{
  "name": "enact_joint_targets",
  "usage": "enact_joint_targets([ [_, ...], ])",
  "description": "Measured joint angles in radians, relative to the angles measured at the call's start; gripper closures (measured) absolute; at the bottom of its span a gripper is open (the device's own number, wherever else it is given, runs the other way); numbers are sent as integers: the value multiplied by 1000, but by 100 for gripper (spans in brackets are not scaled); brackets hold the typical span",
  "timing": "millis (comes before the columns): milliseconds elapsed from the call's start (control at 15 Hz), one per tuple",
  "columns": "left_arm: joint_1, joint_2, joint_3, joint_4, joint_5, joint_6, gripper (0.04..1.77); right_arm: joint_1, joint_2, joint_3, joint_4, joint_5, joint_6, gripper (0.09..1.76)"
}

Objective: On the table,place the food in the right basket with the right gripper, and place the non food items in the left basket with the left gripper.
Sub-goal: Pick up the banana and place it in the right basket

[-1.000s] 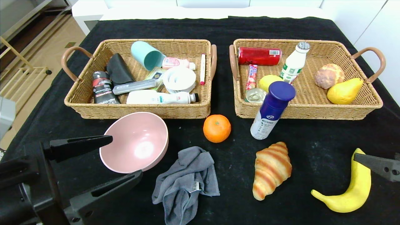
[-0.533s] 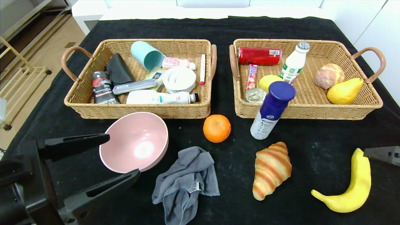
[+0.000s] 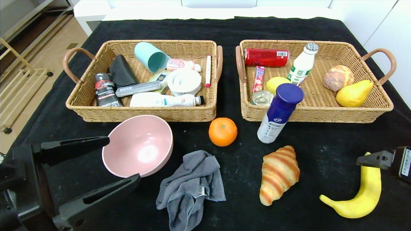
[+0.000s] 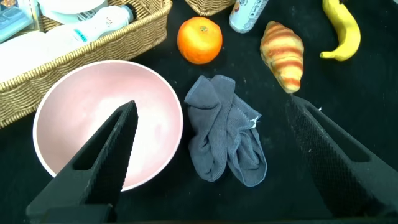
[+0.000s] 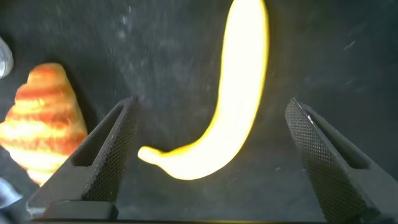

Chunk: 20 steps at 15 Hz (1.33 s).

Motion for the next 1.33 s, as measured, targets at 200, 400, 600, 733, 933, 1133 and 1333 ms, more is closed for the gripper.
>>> enact_joint_targets([
  [200, 0, -4, 0, 4, 0, 0, 9, -40, 24, 18, -3, 79, 29, 14],
  [400, 0, -6, 0, 5, 0, 1, 9, -62, 47, 47, -9, 90, 29, 14],
  [600, 0, -10, 0, 6, 0, 4, 9, -63, 74, 76, -15, 86, 39, 14],
  [733, -1, -13, 1, 7, 0, 9, 9, -54, 89, 90, -33, 86, 60, 14],
  [933, 0, -18, 1, 7, 1, 9, 9, -45, 110, 109, -57, 89, 62, 14],
  [1133, 0, -19, 1, 6, 1, 11, 9, -42, 119, 114, -57, 93, 62, 14],
  [1333, 0, -21, 1, 7, 1, 11, 9, -38, 121, 115, -64, 95, 64, 14],
])
